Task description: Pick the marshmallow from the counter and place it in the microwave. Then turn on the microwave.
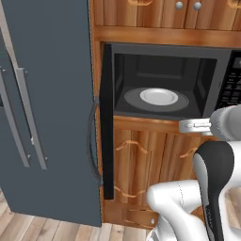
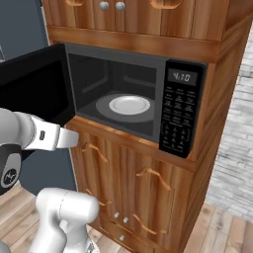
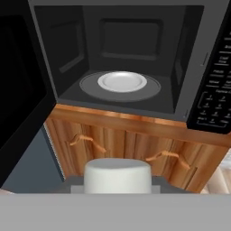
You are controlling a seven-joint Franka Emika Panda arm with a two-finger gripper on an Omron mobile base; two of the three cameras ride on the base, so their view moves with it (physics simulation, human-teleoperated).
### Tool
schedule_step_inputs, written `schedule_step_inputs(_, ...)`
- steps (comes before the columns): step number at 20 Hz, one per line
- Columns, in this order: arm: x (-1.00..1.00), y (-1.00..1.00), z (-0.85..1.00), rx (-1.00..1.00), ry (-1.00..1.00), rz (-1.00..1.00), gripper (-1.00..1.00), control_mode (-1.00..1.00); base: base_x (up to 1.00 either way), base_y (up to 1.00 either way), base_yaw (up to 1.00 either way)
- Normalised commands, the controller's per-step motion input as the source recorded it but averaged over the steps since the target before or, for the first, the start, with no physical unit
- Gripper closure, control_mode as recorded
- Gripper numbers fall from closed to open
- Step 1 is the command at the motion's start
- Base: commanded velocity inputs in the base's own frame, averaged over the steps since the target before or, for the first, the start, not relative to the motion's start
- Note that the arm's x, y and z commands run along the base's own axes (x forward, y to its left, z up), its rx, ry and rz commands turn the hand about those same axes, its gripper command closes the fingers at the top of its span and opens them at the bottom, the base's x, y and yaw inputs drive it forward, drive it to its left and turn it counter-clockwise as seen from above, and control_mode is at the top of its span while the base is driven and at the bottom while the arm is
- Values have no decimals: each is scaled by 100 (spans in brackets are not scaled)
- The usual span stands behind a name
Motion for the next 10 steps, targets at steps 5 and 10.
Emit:
schedule_step_inputs(5, 0, 0, 0, 0, 0, 0, 100, 100, 2, -8, -3)
schedule_step_inputs(10, 0, 0, 0, 0, 0, 0, 100, 100, 9, -6, -15)
